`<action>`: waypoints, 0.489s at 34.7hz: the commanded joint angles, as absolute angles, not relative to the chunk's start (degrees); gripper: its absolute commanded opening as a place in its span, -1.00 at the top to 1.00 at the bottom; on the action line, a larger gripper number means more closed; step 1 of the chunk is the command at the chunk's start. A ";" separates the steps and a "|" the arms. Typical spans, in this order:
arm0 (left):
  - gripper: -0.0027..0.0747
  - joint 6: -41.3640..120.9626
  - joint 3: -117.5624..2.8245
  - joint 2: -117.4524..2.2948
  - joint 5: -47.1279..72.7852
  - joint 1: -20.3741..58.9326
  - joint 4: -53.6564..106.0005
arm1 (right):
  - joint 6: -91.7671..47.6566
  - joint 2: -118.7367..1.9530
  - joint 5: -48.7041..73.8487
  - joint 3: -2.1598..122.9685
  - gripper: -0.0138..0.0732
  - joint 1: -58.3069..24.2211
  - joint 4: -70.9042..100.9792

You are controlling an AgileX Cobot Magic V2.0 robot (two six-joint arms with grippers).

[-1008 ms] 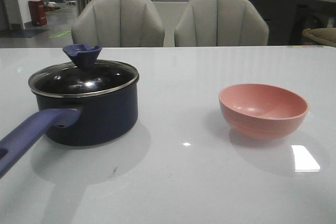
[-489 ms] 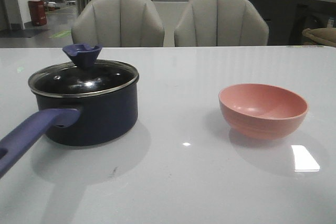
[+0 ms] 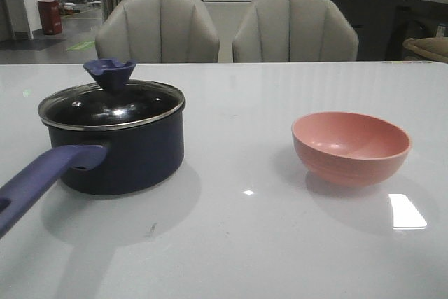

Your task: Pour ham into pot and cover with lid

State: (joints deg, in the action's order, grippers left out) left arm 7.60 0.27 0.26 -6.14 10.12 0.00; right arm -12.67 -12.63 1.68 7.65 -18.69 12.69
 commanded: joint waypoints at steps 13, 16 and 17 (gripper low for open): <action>0.58 7.45 1.44 1.45 -8.76 4.20 -1.48 | -13.25 -13.03 -3.17 9.36 0.34 -18.77 13.07; 0.58 7.45 1.44 1.45 -6.76 2.75 -2.34 | -13.25 -13.03 -3.17 9.36 0.34 -18.77 13.07; 0.58 7.45 1.44 1.45 -6.36 2.45 -2.37 | -13.25 -13.03 -3.17 9.36 0.34 -18.77 13.07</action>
